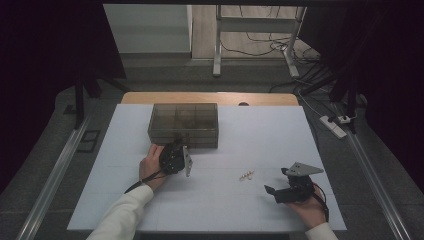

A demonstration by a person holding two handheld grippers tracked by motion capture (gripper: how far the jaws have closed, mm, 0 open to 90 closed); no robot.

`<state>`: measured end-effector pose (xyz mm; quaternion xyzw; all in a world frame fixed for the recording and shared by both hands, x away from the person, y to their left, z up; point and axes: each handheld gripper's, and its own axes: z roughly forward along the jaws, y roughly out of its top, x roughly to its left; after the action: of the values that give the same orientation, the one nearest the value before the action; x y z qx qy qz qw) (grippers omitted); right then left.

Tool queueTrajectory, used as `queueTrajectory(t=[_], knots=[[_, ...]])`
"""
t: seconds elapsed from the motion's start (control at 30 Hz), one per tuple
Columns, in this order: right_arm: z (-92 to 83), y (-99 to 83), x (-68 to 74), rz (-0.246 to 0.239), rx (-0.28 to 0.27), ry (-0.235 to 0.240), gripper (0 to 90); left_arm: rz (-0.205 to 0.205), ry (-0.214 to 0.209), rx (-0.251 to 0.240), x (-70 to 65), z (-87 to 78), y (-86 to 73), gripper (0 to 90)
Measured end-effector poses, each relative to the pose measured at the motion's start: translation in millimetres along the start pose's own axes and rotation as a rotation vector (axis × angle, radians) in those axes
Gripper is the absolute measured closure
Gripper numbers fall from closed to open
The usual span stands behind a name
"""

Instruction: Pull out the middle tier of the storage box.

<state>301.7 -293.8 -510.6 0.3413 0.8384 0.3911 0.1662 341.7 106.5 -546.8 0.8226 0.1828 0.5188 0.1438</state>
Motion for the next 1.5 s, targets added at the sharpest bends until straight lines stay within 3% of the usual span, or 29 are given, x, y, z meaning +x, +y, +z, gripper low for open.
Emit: queueTrajectory(t=[0.67,0.97,1.5], knots=[[0.2,0.0,-0.8,0.003,0.007,0.009,7.0,-0.007,0.045,-0.004,1.4,0.0,0.5,75.7],[-0.2,0.0,-1.0,0.003,0.006,0.011,7.0,0.015,0.068,0.009,-2.8,0.1,2.6,73.0],[0.0,-0.1,-1.0,0.005,0.008,0.008,7.2,0.019,0.083,0.012,-4.9,0.2,6.2,73.3]])
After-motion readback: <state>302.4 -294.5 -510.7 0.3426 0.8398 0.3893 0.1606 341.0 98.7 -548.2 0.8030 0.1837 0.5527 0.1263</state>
